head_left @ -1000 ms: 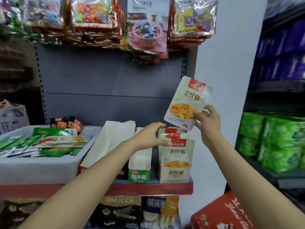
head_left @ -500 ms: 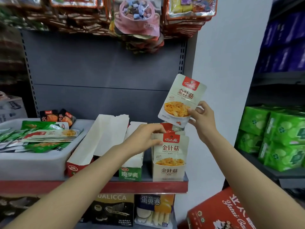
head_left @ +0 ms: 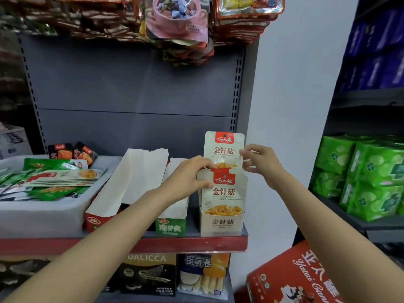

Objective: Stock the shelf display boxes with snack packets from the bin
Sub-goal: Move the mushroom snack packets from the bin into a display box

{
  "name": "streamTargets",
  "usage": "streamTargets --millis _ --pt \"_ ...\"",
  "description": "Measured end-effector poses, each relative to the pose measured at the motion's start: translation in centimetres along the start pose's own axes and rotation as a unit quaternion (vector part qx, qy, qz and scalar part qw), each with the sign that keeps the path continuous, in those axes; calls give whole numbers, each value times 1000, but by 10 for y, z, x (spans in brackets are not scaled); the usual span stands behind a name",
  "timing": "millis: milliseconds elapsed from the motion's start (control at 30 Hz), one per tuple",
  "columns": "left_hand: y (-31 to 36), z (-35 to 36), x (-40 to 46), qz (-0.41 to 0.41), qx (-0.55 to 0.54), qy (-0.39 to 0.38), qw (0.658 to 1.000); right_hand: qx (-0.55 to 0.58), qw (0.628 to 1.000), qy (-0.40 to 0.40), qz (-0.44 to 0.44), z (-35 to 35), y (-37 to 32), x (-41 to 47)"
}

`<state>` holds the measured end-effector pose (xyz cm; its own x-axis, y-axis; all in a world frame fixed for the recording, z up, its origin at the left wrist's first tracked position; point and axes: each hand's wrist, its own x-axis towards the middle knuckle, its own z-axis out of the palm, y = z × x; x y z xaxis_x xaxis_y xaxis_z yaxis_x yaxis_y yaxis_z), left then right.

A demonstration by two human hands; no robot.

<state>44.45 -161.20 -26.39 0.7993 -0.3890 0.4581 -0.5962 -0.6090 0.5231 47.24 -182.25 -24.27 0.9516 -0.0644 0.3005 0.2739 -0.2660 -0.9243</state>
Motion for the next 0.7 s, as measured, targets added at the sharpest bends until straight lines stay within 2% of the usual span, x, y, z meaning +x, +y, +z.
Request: streamTargets --millis 200,333,400,500,600,700 --pt "1 0 0 -9 4 1 1000 -126 989 -75 23 3 5 -3" --pt "2 -3 -5 -7 -13 -10 1000 -79 996 -37 12 6 -2 -9" --pt "3 -8 -8 -10 -28 -3 1000 -122 992 14 -38 9 -13 -11" --pt "-1 -21 -16 -5 -29 45 999 -188 972 69 -121 23 -32 -18" --pt "-14 -44 -30 -13 -36 125 991 -194 965 17 -177 53 -50 -31" --pt "-40 -74 -54 -55 -28 202 977 -148 971 -44 -183 101 -61 -38"
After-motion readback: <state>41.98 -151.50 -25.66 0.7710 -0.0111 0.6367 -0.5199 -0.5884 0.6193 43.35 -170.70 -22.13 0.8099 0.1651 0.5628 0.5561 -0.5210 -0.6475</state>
